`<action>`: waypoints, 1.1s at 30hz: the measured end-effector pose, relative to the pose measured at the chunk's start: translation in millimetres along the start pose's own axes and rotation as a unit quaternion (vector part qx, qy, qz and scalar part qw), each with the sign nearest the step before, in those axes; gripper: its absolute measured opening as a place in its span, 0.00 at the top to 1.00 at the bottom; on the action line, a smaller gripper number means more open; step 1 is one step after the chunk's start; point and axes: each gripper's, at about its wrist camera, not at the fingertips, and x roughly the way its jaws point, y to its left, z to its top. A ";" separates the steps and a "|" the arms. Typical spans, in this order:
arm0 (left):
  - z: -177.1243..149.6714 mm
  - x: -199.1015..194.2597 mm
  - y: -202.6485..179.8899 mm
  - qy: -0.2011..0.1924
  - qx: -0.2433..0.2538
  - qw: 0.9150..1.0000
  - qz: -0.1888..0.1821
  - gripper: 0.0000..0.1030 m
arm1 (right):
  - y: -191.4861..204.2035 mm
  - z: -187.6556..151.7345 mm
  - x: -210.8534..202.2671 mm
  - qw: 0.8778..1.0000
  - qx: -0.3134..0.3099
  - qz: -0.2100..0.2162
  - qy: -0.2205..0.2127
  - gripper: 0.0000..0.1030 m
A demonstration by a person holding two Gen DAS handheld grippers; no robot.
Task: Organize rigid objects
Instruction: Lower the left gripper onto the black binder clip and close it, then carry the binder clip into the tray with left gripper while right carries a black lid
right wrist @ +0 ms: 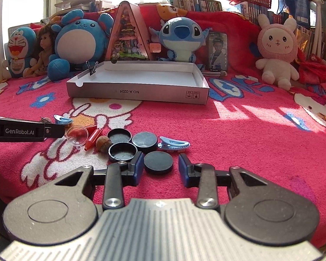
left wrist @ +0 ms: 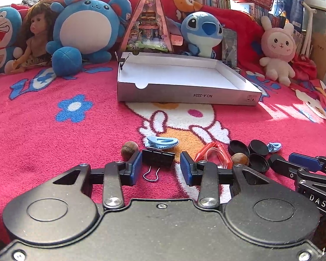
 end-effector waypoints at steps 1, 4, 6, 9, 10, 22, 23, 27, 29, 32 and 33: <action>0.0 0.0 0.0 0.000 0.000 1.000 -0.001 0.64 | -1.0 0.5 0.0 1.000 -0.001 0.001 0.001 0.58; -0.2 1.9 0.3 -0.001 0.004 1.000 -0.001 0.63 | 1.3 0.1 -1.5 1.000 -0.018 0.010 -0.002 0.57; -0.9 2.9 -1.0 -0.003 0.009 1.000 0.001 0.61 | 4.1 -0.7 -1.3 1.000 -0.029 0.010 -0.002 0.46; -1.5 5.7 -2.2 -0.006 0.020 1.000 -0.001 0.57 | 3.8 -0.9 2.4 1.000 -0.025 0.005 0.000 0.46; -1.8 7.5 -2.9 -0.006 0.025 1.000 -0.001 0.57 | 3.1 -0.4 4.1 1.000 -0.021 0.003 0.002 0.46; -1.1 5.0 -0.9 0.011 0.044 0.997 -0.065 0.51 | 1.5 -1.2 7.3 0.999 -0.028 0.014 0.006 0.59; -1.4 3.0 -0.8 0.013 0.040 0.997 -0.069 0.53 | 1.6 -1.3 7.2 0.999 -0.028 0.014 0.006 0.59; -1.8 -0.3 -1.8 0.012 0.030 0.998 -0.050 0.62 | 3.2 -1.3 7.2 0.999 -0.030 0.016 0.006 0.63; -1.8 1.3 -2.0 0.010 0.022 0.999 -0.037 0.62 | 3.6 -1.5 6.7 0.999 -0.030 0.016 0.005 0.63; 0.7 6.3 -3.6 0.010 0.004 1.000 -0.020 0.62 | 4.4 -1.8 6.2 0.999 -0.028 0.016 0.005 0.63; 1.3 7.8 -4.6 0.010 0.000 1.000 -0.015 0.62 | 4.9 -1.8 6.0 0.999 -0.027 0.016 0.004 0.63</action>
